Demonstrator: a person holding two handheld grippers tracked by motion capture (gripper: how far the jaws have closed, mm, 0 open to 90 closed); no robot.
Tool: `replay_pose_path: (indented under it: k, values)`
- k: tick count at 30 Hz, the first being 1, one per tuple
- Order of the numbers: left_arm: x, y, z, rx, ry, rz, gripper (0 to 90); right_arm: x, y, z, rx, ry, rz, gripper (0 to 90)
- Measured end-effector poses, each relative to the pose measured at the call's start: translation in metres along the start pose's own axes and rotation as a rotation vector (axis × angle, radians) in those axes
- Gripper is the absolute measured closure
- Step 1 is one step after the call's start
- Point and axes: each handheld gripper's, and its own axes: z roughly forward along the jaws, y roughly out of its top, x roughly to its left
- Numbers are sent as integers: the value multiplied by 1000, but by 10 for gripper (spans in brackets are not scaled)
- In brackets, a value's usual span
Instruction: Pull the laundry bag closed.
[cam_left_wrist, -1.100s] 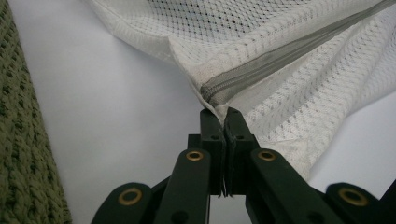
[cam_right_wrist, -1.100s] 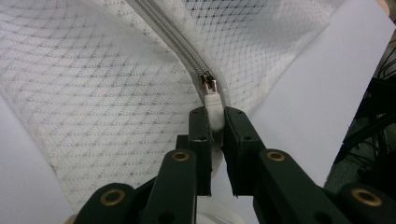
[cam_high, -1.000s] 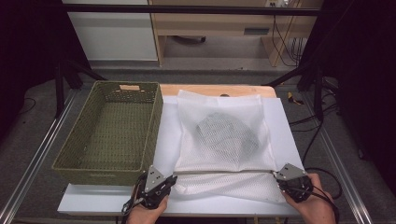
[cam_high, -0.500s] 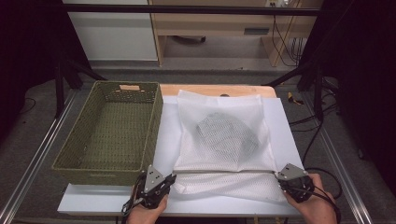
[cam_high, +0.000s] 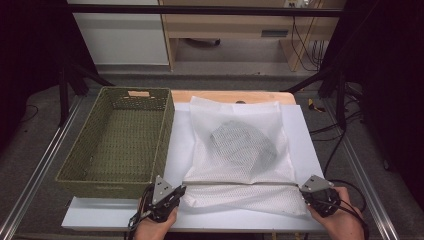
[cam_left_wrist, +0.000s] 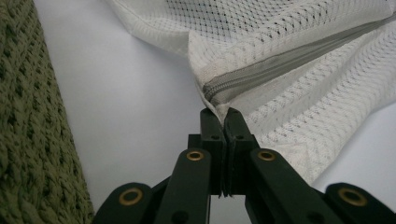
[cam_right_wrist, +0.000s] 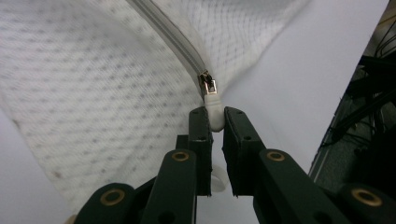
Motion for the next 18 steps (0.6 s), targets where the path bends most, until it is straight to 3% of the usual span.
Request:
replay_pose_path:
  k: [18]
  values:
    - [-6,-6,11,28,14,35,887,-8,-5,6,-21,-41,45,817]
